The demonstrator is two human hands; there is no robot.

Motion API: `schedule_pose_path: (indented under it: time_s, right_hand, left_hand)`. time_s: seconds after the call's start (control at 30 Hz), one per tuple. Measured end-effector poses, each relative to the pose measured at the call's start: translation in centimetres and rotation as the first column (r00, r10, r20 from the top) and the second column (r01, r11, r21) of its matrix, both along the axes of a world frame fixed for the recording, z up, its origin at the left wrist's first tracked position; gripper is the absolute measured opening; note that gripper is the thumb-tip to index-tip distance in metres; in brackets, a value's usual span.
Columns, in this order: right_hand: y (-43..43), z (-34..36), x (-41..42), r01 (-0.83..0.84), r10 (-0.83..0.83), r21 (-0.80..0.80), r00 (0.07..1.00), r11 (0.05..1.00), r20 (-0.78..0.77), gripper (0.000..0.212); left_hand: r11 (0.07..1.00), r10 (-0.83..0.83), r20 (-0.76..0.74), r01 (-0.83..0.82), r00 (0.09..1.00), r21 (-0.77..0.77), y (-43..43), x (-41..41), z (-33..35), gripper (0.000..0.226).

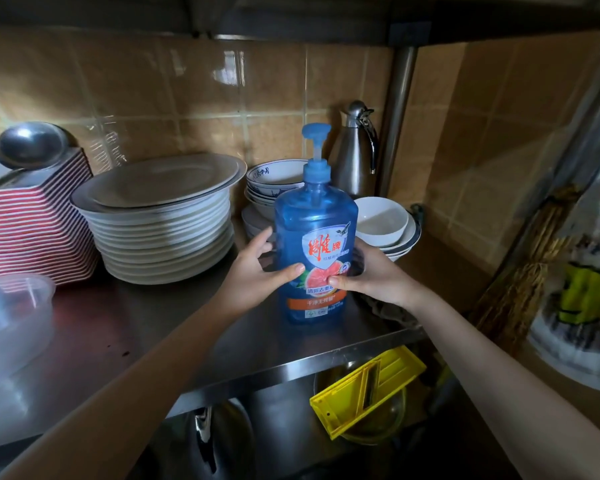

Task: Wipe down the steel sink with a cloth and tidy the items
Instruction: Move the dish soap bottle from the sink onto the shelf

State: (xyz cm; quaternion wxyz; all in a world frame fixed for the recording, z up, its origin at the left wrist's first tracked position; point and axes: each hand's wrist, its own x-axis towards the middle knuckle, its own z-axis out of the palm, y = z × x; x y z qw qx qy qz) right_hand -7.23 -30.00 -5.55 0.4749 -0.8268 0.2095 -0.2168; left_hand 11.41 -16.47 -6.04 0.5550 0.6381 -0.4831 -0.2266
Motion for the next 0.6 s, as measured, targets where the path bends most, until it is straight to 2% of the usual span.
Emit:
schedule_pose_path:
  time_s: [0.07, 0.33, 0.5, 0.6]
  right_hand:
    - [0.5, -0.3, -0.3, 0.038, -0.037, -0.029, 0.999, 0.999, 0.014, 0.075]
    - [3.5, -0.5, -2.7, 0.14, -0.136, -0.167, 0.99, 0.976, 0.037, 0.082]
    - [6.1, -0.8, -5.0, 0.172, -0.166, -0.198, 0.985, 0.965, 0.046, 0.075]
    - [7.8, -1.1, -6.7, 0.224, -0.234, -0.294, 0.972, 0.929, 0.0, 0.077]
  left_hand:
    - [1.0, -0.029, -0.034, 0.029, 0.999, -0.008, 0.4, -0.5, -0.1, 0.104]
    - [0.996, 0.083, 0.106, -0.087, 0.991, 0.032, 3.5, -1.1, -0.6, 0.084]
    - [0.994, 0.095, 0.178, -0.104, 0.979, 0.038, 6.2, -2.2, -1.3, 0.076]
    - [0.995, 0.077, 0.231, -0.09, 0.97, 0.048, 7.9, -3.1, -1.7, 0.069]
